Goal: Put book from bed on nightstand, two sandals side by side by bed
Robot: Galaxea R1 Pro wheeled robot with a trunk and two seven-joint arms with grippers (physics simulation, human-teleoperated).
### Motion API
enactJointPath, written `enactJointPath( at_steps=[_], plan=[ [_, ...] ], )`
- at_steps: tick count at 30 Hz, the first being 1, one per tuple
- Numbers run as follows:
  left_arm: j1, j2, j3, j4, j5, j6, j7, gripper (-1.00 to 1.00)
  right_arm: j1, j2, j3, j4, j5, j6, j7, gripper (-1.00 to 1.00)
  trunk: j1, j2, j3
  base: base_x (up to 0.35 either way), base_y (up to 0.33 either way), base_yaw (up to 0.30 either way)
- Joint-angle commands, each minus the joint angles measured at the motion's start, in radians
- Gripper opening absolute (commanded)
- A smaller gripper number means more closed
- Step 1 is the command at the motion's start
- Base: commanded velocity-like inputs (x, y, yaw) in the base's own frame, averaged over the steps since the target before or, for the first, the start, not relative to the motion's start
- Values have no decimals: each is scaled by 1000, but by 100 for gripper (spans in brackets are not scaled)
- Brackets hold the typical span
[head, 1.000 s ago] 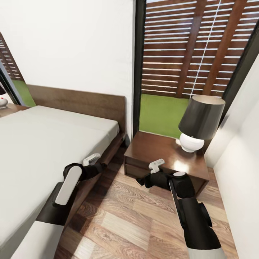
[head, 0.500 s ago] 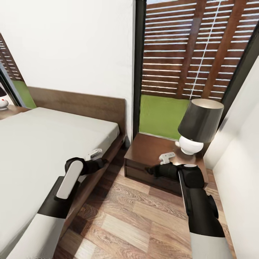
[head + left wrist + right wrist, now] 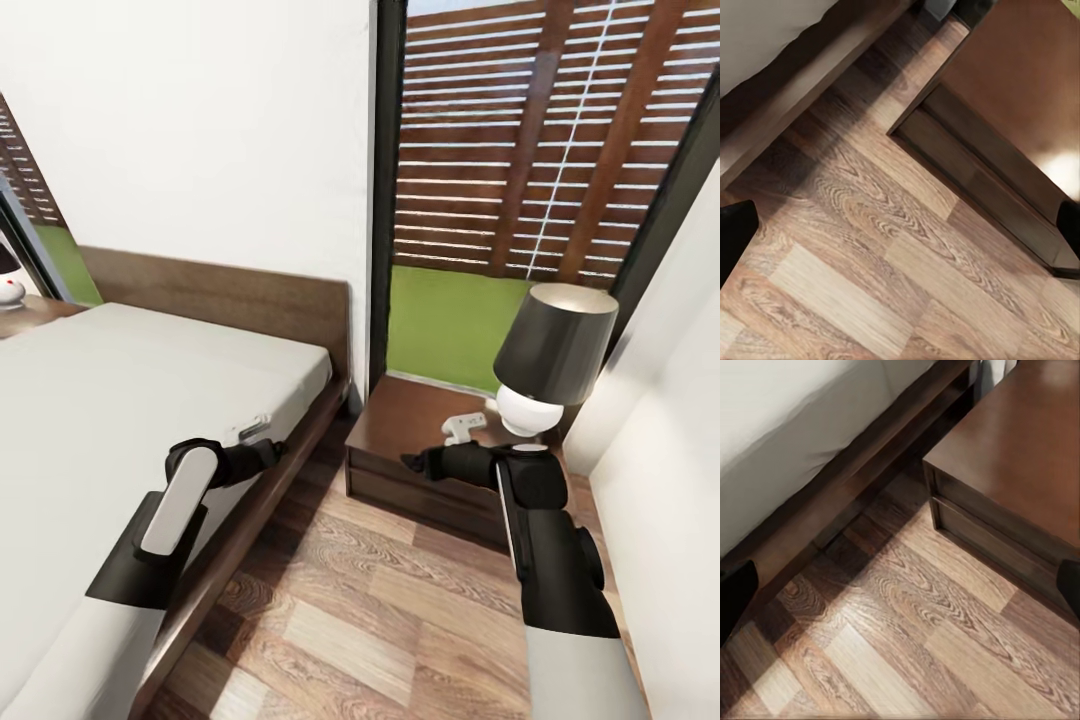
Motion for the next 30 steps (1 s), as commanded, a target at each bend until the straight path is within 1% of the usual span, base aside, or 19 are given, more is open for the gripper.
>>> enactJointPath(
  at_steps=[1,4,5,8,15,17,19,20,22,24,25,30],
  plan=[
    [-1,1,-2,-1,9,0,10,100,-1,1,-2,-1,10,3,10,100,-4,7,2,0,0,0],
    [-1,3,-5,-4,8,0,12,100,5,1,-1,2,-22,-1,13,100,-16,28,12,0,0,0],
    [-1,3,-5,-4,8,0,12,100,5,1,-1,2,-22,-1,13,100,-19,35,15,0,0,0],
    [-1,3,-6,-5,7,0,12,100,8,1,2,4,-48,-3,17,100,-31,56,24,0,0,0],
    [-1,1,-8,-2,5,1,13,100,10,0,10,-6,-67,-3,26,100,-58,105,46,0,0,0],
    [-1,-2,-9,-3,4,1,14,100,11,-1,10,-11,-75,-3,53,100,-65,119,52,0,0,0],
    [0,-3,-13,-6,4,2,14,100,11,-2,8,-15,-81,-3,93,100,-73,133,59,0,0,0],
    [0,-4,-24,-8,4,2,15,100,11,-3,5,-18,-85,-3,145,100,-77,140,62,0,0,0],
    [0,-5,-38,-9,4,2,15,100,11,-3,3,-19,-86,-5,200,100,-85,154,68,0,0,0],
    [1,-5,-47,-10,4,2,15,100,11,-3,3,-15,-84,-5,238,100,-92,168,74,0,0,0],
    [1,-3,-50,-11,6,2,15,100,10,-3,3,-14,-83,-6,249,100,-96,175,78,0,0,0],
    [1,1,-53,-12,9,2,14,100,11,-2,8,-20,-83,-7,259,100,-115,210,93,0,0,0]
  ],
)
